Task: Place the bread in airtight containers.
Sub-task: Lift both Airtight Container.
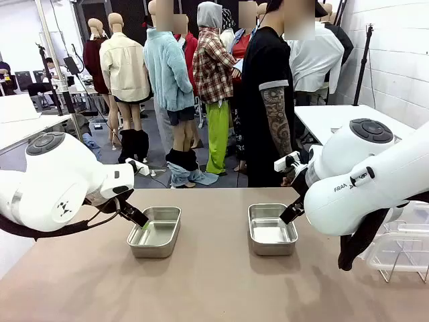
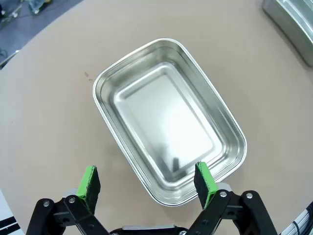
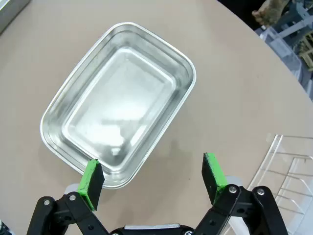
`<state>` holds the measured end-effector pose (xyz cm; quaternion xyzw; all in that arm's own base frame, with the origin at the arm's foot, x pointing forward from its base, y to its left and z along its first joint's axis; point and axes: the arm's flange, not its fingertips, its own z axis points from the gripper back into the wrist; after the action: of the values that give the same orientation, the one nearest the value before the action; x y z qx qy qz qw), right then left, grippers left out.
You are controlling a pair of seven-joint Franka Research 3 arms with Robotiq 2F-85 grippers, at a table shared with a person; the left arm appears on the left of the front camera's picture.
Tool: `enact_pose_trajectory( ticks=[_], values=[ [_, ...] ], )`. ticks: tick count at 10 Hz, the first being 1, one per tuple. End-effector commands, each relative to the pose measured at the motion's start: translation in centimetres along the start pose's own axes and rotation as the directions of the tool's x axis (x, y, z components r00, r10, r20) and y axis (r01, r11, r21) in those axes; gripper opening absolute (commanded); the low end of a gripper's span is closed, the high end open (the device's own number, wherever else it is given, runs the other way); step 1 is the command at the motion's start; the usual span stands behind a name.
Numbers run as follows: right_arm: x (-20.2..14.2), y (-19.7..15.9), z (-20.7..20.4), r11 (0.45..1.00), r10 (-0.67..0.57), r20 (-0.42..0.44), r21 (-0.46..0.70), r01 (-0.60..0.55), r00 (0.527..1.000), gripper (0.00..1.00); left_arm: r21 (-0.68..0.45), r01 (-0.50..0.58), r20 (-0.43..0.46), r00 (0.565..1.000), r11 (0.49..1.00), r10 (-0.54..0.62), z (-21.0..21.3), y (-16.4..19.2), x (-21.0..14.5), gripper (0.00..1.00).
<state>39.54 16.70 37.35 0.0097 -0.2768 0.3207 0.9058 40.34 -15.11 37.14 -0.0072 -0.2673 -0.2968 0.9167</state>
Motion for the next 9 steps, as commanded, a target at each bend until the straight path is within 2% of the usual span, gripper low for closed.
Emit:
enact_pose_trajectory(
  ticks=[1,9],
  values=[
    [0.00,0.00,0.00,1.000,0.000,0.000,0.000,0.000,1.000,1.00,0.000,0.000,0.000,1.000,1.000,0.000,0.00,0.00,0.00,1.00],
    [0.00,0.00,0.00,1.000,0.000,0.000,0.000,0.000,1.000,1.00,0.000,0.004,0.000,1.000,1.000,-0.004,0.00,-0.14,0.04,1.00]
  ],
)
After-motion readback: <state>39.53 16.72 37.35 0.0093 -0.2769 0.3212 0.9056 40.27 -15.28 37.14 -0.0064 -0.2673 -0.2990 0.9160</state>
